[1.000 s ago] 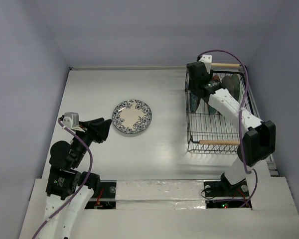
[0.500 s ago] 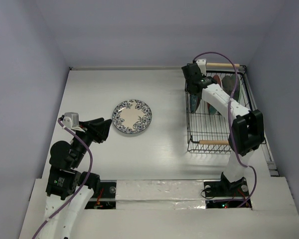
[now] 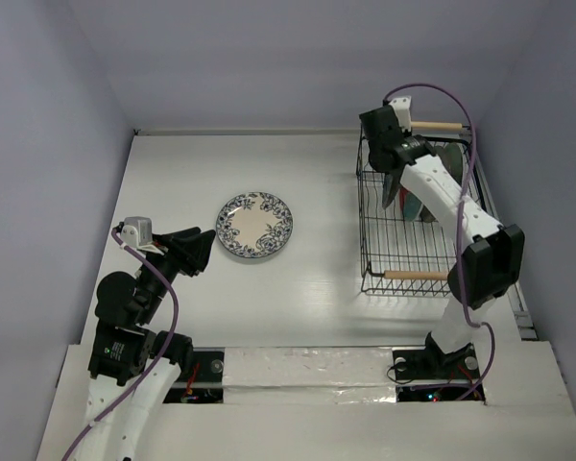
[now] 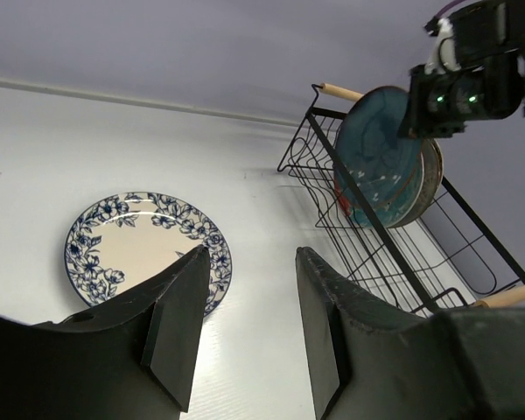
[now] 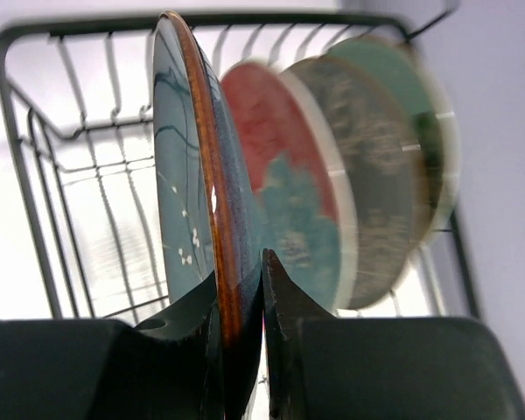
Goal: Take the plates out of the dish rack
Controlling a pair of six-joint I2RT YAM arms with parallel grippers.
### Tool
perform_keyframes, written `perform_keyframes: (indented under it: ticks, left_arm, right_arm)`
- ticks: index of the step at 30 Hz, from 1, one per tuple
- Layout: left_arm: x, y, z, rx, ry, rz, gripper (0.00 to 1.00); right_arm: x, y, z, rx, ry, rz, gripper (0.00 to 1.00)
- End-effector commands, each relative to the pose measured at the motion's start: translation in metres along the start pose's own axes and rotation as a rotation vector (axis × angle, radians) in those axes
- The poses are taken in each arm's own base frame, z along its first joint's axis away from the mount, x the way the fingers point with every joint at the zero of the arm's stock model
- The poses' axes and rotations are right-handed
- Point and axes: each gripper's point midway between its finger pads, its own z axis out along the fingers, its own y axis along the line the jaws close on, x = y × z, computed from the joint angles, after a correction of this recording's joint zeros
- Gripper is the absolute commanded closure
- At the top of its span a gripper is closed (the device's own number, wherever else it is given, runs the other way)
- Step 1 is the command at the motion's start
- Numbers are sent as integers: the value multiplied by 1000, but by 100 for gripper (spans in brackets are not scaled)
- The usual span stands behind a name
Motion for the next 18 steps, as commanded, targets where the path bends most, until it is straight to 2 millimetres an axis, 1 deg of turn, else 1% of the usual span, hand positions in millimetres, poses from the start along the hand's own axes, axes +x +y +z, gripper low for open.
perform_keyframes:
  ticks: [1,2,5,6,8,9,10,12,13,14,15,17,18]
  left_arm:
    - [-11,-8,1,35,-35,13,59]
    - [-11,-8,1,34,-33,13,59]
    - [-11,-8,1,34,-33,14,59]
    - [-11,-7,1,31,-35,13,59]
    - [-11,-7,2,32,-33,12,59]
    - [-11,-7,2,29,-33,12,59]
    - [-10,-7,3,29,-29,12,59]
    - [-9,-6,3,26,-27,9,59]
    - [-9,-6,3,25,-26,9,59]
    - [-9,-6,3,24,-27,9,59]
    - [-9,-5,3,23,-25,9,59]
    - [-8,-5,4,21,-21,8,59]
    - [-8,-5,5,20,-20,8,59]
  right_arm:
    - [-70,-73,-55,104,-191,187,100]
    - [-77,-84,-66,99,-215,231,100]
    - [-89,-94,-92,40,-283,320,100]
    - [-93,-107,-106,15,-318,366,100]
    - [-105,-102,-129,-104,-381,446,100]
    - [-107,-99,-135,-160,-397,469,100]
    - [-120,-96,-160,-293,-459,519,100]
    - [-129,-88,-180,-420,-506,575,100]
    - [-129,-74,-194,-533,-520,575,100]
    - [-137,-64,-207,-617,-541,619,100]
    - [-139,-51,-215,-692,-545,622,100]
    - [-141,-8,-237,-879,-531,626,100]
    - [-140,9,-242,-931,-518,625,100]
